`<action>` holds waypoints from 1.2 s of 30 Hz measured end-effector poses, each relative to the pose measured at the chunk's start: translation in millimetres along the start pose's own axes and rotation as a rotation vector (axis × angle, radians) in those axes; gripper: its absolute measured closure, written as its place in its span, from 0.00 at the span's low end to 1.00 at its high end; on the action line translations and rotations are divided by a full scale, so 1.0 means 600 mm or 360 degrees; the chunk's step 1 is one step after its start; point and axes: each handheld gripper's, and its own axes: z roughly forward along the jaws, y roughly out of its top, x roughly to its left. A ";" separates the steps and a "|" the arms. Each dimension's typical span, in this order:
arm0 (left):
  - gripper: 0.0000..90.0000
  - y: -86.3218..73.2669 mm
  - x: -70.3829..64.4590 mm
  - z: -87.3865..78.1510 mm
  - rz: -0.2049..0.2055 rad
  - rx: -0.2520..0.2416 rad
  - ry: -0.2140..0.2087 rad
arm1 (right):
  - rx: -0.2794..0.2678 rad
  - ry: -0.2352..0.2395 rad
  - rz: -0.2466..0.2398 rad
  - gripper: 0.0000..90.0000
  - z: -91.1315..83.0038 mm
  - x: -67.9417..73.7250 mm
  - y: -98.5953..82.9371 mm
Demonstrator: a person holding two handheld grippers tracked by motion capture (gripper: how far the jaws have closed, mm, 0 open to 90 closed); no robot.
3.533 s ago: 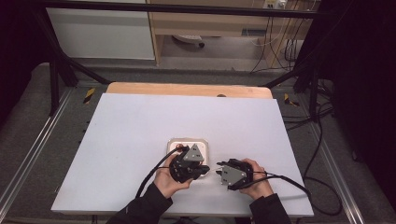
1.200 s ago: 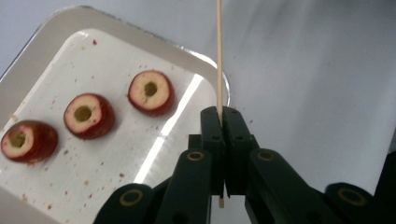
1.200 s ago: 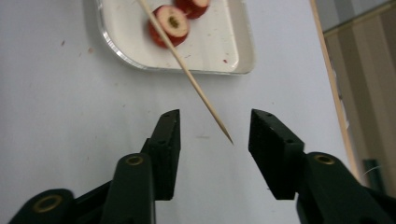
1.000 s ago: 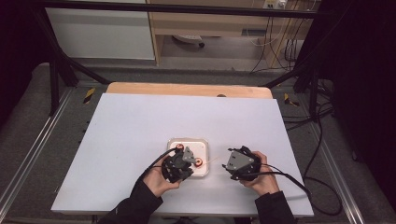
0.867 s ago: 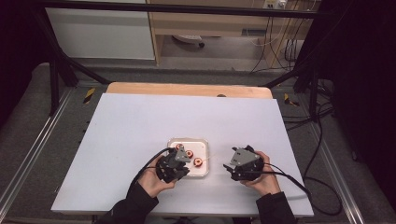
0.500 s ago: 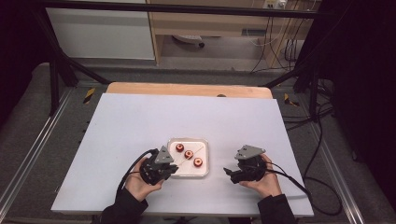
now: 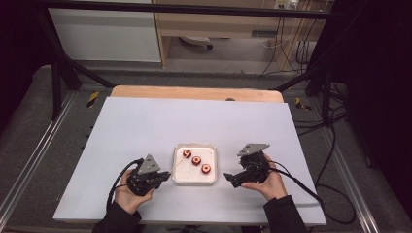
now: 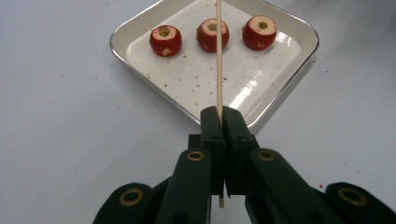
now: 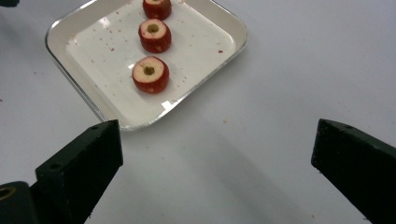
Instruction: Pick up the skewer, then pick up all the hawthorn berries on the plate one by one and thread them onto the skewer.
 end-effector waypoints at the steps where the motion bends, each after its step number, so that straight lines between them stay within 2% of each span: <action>1: 0.98 -0.002 0.002 -0.002 -0.0002 -0.0003 0.0008 | 0.0002 0.0014 0.0012 0.03 0.001 0.002 0.004; 6: 0.98 -0.016 0.010 -0.013 -0.0025 -0.0043 0.0020 | 0.0040 0.0021 0.0029 0.03 0.012 0.011 0.025; 9: 0.98 -0.022 0.013 -0.015 -0.0030 -0.0055 0.0023 | 0.0034 0.0039 0.0034 0.03 0.019 0.015 0.037; 12: 0.98 -0.026 0.016 -0.014 -0.0036 -0.0060 0.0014 | 0.0076 0.0038 -0.0002 0.03 0.028 0.022 0.047; 23: 0.98 -0.041 0.020 -0.014 -0.0041 -0.0060 0.0011 | 0.0212 0.0098 0.0023 0.08 0.064 0.039 0.087; 28: 0.98 -0.045 0.021 -0.013 -0.0035 -0.0039 0.0023 | 0.0286 0.0139 0.0010 0.17 0.080 0.043 0.101; 31: 0.98 -0.045 0.022 -0.011 -0.0027 -0.0032 0.0028 | 0.0359 0.0182 0.0003 0.23 0.090 0.048 0.110; 36: 0.98 -0.044 0.020 -0.011 -0.0018 -0.0026 0.0033 | 0.0435 0.0228 0.0016 0.33 0.106 0.054 0.119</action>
